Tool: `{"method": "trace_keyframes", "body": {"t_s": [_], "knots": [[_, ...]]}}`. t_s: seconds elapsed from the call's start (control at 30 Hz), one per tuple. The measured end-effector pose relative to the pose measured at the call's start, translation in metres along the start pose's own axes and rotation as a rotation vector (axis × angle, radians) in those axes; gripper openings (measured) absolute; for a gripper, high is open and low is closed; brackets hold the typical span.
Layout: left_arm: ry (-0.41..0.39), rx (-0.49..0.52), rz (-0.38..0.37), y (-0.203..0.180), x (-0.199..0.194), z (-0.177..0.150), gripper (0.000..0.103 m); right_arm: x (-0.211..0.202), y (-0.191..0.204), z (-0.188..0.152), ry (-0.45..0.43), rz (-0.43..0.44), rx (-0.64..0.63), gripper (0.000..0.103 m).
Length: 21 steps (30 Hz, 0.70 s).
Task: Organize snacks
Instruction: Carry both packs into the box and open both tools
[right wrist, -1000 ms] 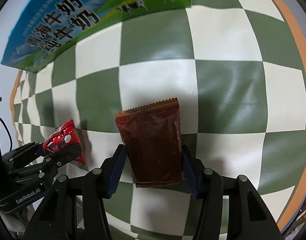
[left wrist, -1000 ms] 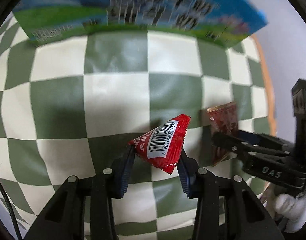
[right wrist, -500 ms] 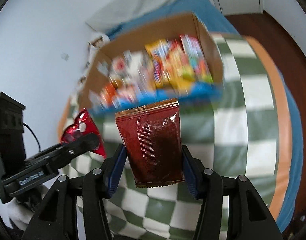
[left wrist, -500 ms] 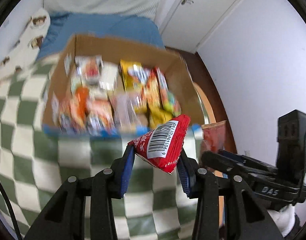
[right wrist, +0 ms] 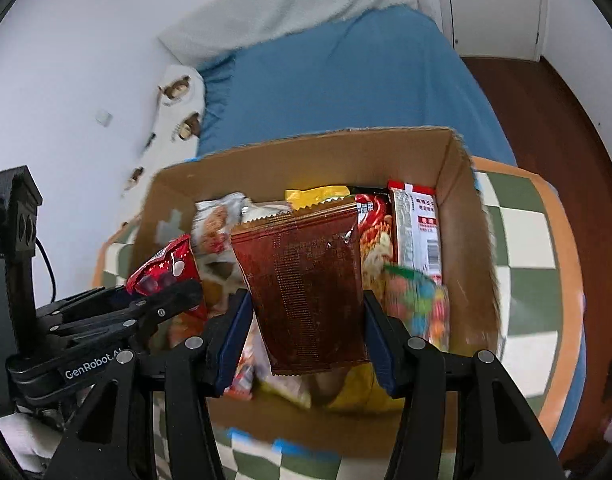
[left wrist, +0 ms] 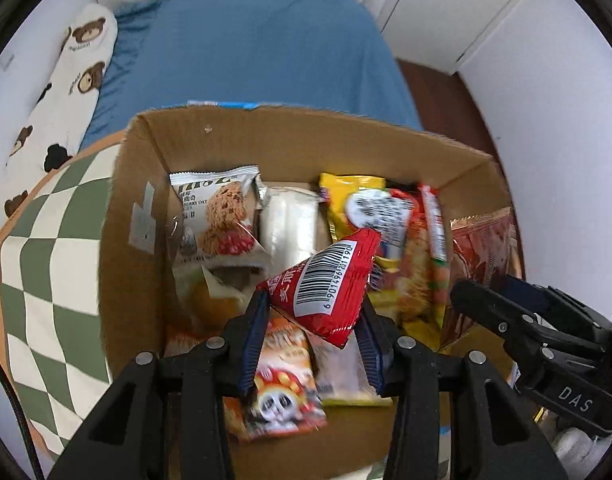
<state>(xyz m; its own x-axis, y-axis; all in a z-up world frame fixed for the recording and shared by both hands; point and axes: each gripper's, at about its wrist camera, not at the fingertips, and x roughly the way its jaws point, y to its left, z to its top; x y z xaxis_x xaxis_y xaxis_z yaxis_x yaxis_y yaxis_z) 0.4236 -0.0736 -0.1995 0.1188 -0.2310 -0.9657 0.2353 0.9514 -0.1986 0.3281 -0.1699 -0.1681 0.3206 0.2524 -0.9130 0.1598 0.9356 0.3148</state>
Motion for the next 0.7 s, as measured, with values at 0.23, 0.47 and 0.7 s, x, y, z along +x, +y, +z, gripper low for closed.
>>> {"method": "trace_keyframes", "body": {"t_s": [0.23, 0.47, 0.7], "knots": [[0.116, -0.078, 0.005, 0.019, 0.047, 0.020, 0.075, 0.053, -0.010, 0.034, 0.092, -0.013, 0.019, 0.058], [0.085, -0.085, 0.038, 0.023, 0.052, 0.020, 0.089, 0.076, -0.019, 0.035, 0.174, -0.097, -0.013, 0.097], [0.046, -0.079, 0.094, 0.016, 0.038, 0.014, 0.089, 0.070, -0.023, 0.026, 0.160, -0.180, -0.058, 0.098]]}}
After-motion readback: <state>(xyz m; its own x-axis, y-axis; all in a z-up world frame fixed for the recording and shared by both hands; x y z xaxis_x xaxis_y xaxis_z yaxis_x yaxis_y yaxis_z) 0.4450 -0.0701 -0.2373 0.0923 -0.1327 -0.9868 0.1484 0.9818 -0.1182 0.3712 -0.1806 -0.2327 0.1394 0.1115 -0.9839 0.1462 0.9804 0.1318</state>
